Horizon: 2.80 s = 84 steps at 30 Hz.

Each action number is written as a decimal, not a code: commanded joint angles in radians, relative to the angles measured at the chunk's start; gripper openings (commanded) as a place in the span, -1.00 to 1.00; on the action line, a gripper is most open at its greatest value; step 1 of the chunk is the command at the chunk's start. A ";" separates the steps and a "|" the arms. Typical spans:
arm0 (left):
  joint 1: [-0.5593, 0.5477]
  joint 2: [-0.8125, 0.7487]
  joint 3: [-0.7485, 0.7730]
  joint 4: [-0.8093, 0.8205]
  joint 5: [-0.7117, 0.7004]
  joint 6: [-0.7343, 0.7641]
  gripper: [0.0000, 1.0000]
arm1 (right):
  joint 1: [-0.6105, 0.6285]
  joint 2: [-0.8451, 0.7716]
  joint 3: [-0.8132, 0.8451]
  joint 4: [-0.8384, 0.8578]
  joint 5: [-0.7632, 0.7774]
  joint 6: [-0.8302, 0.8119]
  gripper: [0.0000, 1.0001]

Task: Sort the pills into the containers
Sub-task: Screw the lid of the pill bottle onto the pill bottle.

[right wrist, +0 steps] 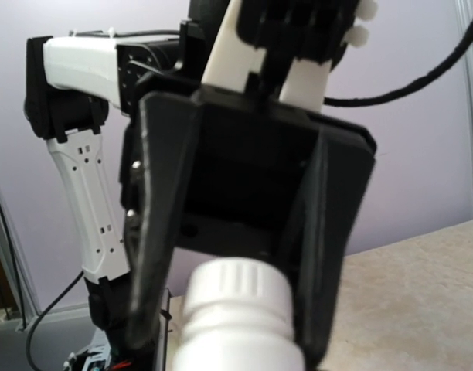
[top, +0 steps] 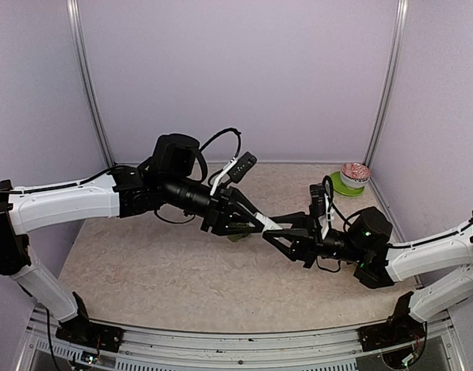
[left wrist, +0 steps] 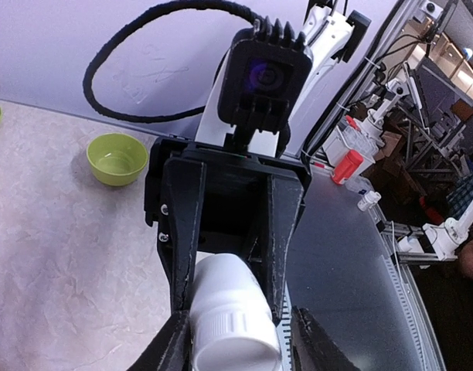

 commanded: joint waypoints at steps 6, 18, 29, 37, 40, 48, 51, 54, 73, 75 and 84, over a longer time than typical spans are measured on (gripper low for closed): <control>0.007 -0.041 0.000 0.054 -0.007 -0.043 0.79 | 0.012 -0.003 0.008 0.036 0.043 -0.023 -0.45; 0.036 -0.054 -0.027 0.079 -0.248 -0.310 0.98 | 0.014 -0.060 0.030 -0.100 0.177 -0.187 -0.45; 0.003 -0.006 -0.021 0.100 -0.246 -0.348 0.97 | 0.015 -0.020 0.079 -0.146 0.263 -0.256 -0.45; -0.008 0.000 -0.020 0.124 -0.233 -0.345 0.98 | 0.018 0.027 0.110 -0.186 0.328 -0.280 -0.45; -0.007 -0.002 -0.020 0.126 -0.244 -0.338 0.98 | 0.025 0.039 0.123 -0.212 0.337 -0.291 -0.45; -0.009 0.004 -0.015 0.138 -0.229 -0.341 0.98 | 0.048 0.089 0.161 -0.257 0.363 -0.313 -0.46; -0.009 0.000 -0.013 0.139 -0.231 -0.340 0.98 | 0.061 0.109 0.172 -0.264 0.355 -0.316 -0.45; -0.009 -0.005 -0.013 0.142 -0.233 -0.339 0.98 | 0.069 0.127 0.182 -0.269 0.350 -0.319 -0.46; 0.080 -0.110 -0.085 0.124 -0.102 -0.300 0.90 | 0.067 -0.062 0.047 -0.167 0.276 -0.439 -0.44; 0.086 -0.109 -0.093 0.130 -0.069 -0.292 0.87 | 0.063 -0.086 0.039 -0.170 0.246 -0.437 -0.43; 0.076 -0.074 -0.085 0.143 -0.003 -0.275 0.65 | 0.056 -0.123 0.013 -0.166 0.202 -0.430 -0.43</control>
